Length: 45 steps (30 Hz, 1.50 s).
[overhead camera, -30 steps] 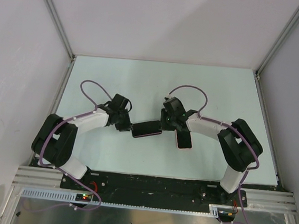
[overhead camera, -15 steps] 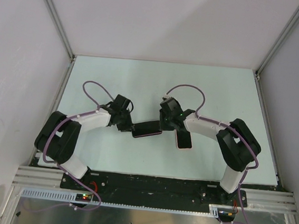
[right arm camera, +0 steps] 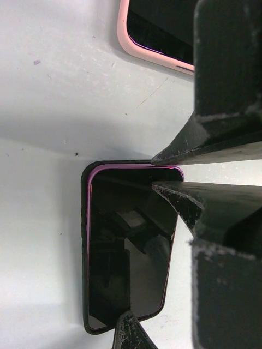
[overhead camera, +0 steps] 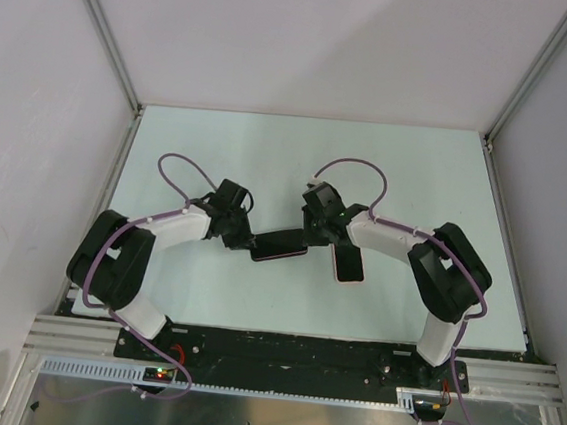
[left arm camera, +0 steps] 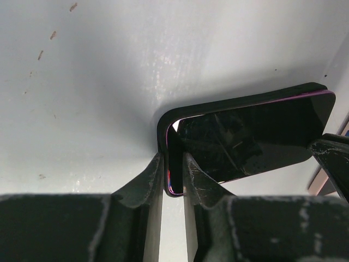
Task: Put the phone into the phone case
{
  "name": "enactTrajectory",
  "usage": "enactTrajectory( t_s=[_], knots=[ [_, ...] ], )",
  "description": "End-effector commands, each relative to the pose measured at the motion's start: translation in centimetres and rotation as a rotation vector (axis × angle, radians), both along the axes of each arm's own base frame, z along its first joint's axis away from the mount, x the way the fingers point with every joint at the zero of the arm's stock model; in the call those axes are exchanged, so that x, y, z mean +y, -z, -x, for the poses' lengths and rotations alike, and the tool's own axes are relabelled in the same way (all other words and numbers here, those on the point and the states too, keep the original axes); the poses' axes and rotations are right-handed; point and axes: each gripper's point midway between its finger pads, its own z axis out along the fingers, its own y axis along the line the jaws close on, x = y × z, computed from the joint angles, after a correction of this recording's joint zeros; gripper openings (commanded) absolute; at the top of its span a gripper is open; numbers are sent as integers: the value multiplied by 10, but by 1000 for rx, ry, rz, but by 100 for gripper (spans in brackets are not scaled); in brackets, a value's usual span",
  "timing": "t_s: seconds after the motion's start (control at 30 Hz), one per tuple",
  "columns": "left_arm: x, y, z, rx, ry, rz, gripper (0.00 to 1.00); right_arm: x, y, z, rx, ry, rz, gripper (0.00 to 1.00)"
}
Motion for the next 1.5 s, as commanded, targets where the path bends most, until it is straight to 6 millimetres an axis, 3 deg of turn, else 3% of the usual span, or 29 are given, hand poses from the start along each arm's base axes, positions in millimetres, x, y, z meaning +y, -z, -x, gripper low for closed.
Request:
enactTrajectory(
  t_s=[0.0,0.4,0.83,1.33,1.47],
  knots=[
    [-9,6,-4,6,7,12,21,3,31,16,92,-41,27,21],
    [-14,10,-4,19,20,20,18,13,54,38,186,-57,-29,17],
    [-20,14,-4,28,29,27,16,14,84,59,238,-51,7,11],
    [-25,14,-5,33,39,35,15,14,115,97,253,-58,99,6],
    [-25,14,-5,31,41,33,15,11,107,94,240,-56,79,17]
  ],
)
